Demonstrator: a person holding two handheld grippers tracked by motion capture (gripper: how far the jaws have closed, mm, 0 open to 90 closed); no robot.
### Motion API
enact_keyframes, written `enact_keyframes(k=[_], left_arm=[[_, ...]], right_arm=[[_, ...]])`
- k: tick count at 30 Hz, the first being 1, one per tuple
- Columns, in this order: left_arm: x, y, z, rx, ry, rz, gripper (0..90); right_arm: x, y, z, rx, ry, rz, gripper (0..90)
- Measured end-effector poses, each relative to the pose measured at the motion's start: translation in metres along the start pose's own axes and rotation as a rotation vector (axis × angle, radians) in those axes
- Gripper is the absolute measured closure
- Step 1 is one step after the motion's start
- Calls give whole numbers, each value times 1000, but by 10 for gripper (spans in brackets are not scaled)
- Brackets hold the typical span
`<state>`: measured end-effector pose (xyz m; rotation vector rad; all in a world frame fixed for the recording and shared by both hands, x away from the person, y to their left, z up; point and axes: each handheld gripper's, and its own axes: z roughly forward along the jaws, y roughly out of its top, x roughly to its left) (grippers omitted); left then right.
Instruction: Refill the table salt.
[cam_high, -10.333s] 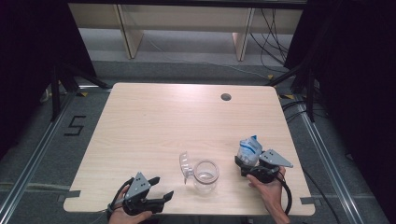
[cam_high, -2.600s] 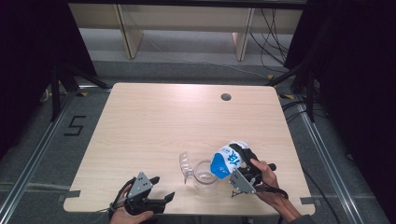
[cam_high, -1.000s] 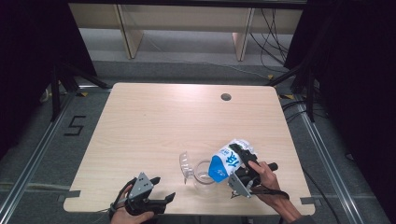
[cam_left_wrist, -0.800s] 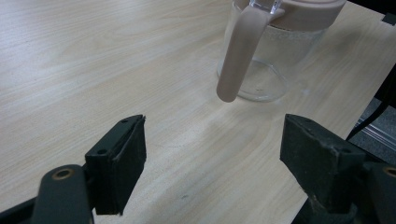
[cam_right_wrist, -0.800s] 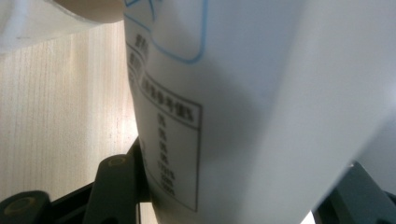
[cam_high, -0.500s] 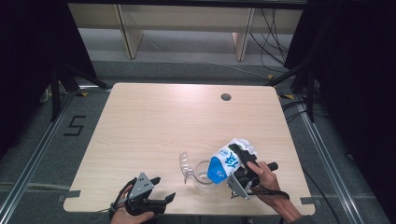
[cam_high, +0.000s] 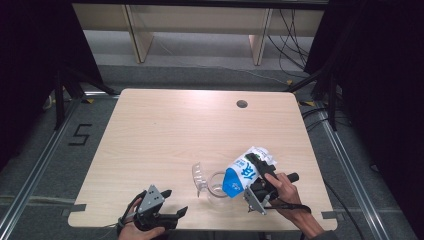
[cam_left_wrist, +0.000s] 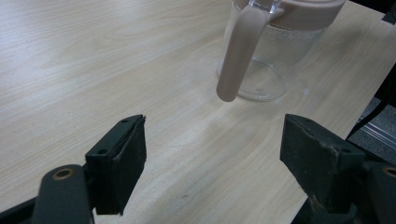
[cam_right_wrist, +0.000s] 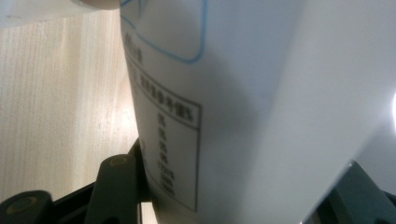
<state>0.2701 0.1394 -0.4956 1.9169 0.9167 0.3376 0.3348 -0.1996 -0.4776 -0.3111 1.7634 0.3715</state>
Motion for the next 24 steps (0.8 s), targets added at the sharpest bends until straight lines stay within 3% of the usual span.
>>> enact_keyframes(k=[3,4,6,9,10,12,13,15,16,17,19,21,22,23,24], left_arm=[[1,0,0,0,1,8,225],[1,0,0,0,1,8,225],[1,0,0,2,0,11,224],[0,0,0,-1,0,-3,224],[0,0,0,0,0,-3,224],[0,0,0,0,0,-3,225],[0,0,0,0,0,-3,225],[0,0,0,3,0,9,225],[0,0,0,4,0,10,225],[0,0,0,3,-1,-3,224],[0,0,0,3,0,-3,224],[0,0,0,3,2,1,224],[1,0,0,4,2,11,224],[0,0,0,5,2,7,224],[0,0,1,3,-5,-3,224]], right_arm=[[-1,0,-1,2,-12,-14,466],[6,-1,-2,23,-3,81,466],[-2,-1,-1,3,-12,-16,466],[-1,-1,-1,14,-13,-14,466],[1,-1,0,12,-1,15,466],[1,-1,0,13,-5,5,466],[-1,-1,-1,13,-8,-30,466],[3,-1,-1,20,-13,-1,467],[4,0,-1,26,-17,-5,469],[0,0,-1,17,-21,-48,470],[-1,1,-2,18,-22,-54,471],[2,0,-2,24,-16,-25,472],[-1,1,-2,21,-26,-63,472],[0,1,-2,29,-17,-49,472],[-1,1,-2,24,-30,-65,472]])
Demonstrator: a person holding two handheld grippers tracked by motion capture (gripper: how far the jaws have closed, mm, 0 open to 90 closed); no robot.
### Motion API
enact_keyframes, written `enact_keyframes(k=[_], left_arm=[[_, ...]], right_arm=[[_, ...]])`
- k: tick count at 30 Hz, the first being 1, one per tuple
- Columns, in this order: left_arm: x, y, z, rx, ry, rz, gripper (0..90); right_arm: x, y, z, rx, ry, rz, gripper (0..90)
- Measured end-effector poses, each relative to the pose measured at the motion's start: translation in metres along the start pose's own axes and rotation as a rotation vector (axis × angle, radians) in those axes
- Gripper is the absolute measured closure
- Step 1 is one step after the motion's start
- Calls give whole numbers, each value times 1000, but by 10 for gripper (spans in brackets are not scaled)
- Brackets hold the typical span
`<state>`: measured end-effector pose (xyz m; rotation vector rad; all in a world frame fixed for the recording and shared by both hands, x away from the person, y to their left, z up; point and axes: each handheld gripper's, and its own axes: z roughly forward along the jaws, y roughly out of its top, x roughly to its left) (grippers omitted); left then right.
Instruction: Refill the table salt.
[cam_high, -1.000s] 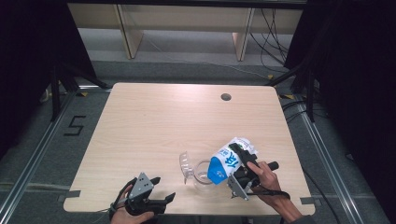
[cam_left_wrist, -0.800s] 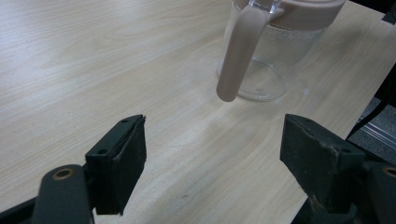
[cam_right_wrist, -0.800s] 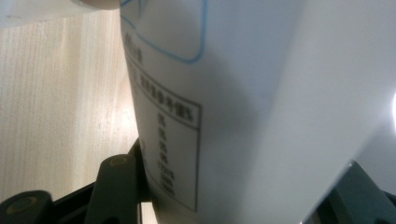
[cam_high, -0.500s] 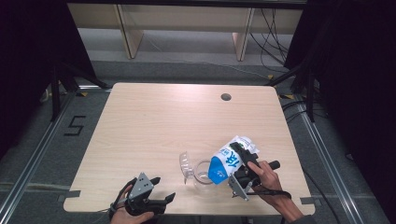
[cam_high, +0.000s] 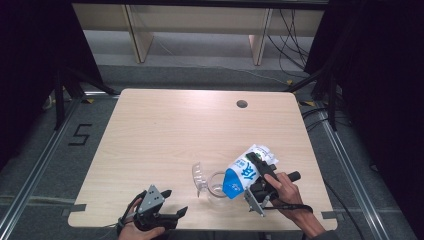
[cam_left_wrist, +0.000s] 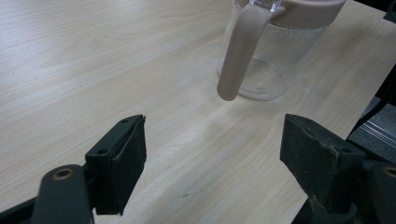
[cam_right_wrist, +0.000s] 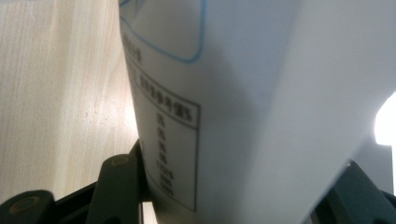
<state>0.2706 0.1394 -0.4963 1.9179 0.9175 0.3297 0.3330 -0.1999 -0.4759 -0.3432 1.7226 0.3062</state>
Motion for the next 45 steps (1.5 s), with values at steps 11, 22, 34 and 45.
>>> enact_keyframes(k=[11,22,34,45], left_arm=[[0,0,0,1,3,4,224],[1,0,0,-3,4,16,224],[0,0,0,-4,5,3,223],[0,0,-1,-1,12,4,222]], right_arm=[[1,2,1,-4,-6,-30,477],[5,-1,2,-4,-15,-8,478],[5,0,0,12,-15,-30,480],[6,1,1,-3,-30,-33,483]])
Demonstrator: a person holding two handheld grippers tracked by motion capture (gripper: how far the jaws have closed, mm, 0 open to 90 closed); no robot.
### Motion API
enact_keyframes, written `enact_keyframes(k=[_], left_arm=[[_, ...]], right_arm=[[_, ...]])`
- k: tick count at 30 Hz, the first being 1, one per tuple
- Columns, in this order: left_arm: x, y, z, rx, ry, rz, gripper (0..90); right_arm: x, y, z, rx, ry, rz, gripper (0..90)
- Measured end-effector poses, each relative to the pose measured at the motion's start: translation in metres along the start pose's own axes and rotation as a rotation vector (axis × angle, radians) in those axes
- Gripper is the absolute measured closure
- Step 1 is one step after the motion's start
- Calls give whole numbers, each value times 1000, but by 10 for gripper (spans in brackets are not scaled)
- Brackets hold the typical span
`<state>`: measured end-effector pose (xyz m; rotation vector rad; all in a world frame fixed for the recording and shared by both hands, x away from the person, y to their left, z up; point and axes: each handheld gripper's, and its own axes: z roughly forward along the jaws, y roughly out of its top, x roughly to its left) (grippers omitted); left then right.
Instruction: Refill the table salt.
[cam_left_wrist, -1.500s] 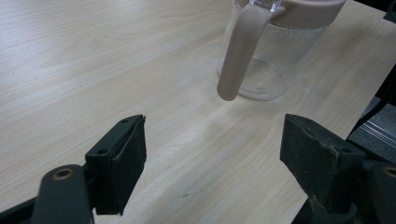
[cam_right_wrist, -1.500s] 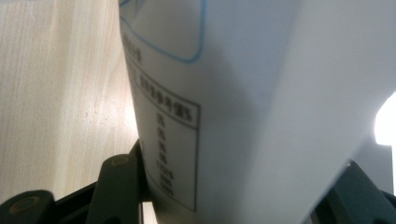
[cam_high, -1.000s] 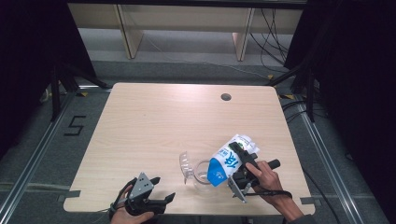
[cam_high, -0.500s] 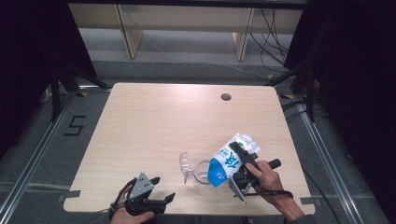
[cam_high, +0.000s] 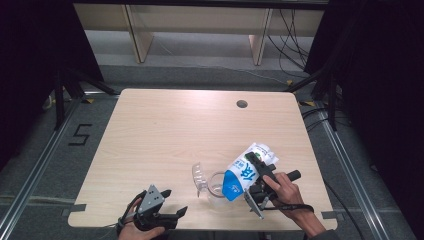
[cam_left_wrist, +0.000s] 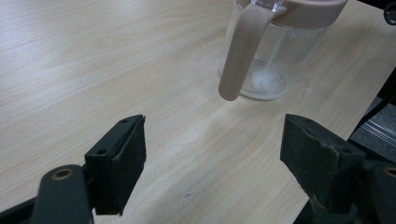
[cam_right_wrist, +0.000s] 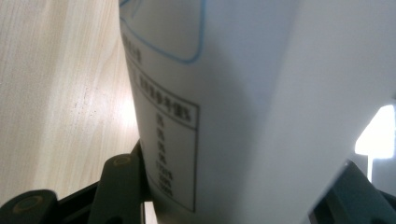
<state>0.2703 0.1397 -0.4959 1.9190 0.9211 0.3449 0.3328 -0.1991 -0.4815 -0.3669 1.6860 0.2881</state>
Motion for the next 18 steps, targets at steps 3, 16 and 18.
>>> enact_keyframes(k=[3,16,18], left_arm=[[0,0,0,0,0,0,222],[0,0,1,-4,-8,-1,222],[0,0,1,-5,-9,-3,222]], right_arm=[[0,0,0,-4,-2,0,483],[0,0,0,-4,-10,-14,486],[0,0,0,-3,-10,-14,485]])
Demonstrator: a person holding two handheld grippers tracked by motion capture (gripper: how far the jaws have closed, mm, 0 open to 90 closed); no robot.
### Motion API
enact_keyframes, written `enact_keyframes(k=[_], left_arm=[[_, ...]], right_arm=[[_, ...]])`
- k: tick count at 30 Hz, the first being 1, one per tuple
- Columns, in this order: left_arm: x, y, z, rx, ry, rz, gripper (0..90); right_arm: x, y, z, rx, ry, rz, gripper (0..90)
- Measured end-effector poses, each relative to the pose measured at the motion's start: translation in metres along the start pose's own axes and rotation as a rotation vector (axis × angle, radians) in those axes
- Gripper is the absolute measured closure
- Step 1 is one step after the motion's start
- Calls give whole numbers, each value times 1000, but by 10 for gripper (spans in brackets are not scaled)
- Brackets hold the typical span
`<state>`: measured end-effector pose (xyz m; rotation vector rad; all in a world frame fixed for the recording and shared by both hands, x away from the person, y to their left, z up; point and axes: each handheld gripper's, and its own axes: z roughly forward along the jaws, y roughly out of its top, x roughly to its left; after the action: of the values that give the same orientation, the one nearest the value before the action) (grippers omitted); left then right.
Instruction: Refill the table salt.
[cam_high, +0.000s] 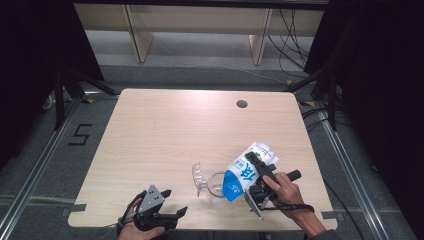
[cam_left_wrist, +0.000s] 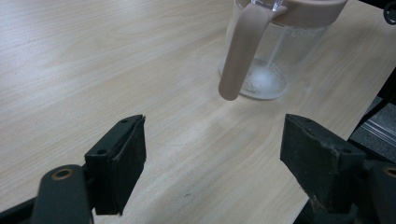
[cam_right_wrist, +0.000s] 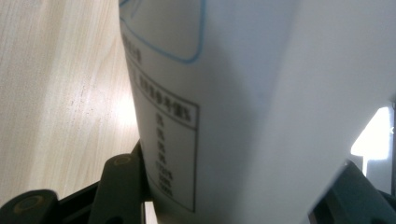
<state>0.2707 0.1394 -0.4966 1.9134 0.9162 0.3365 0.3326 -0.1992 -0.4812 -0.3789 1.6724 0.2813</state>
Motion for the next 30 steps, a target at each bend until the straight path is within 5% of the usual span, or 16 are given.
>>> enact_keyframes(k=[7,8,30], left_arm=[[0,0,0,2,-1,1,222],[0,0,0,2,-1,1,222],[0,0,0,4,-2,2,222]], right_arm=[[1,0,-2,27,12,14,487],[-4,1,-1,-3,-14,-50,488],[-4,1,-1,-10,-26,-58,490]])
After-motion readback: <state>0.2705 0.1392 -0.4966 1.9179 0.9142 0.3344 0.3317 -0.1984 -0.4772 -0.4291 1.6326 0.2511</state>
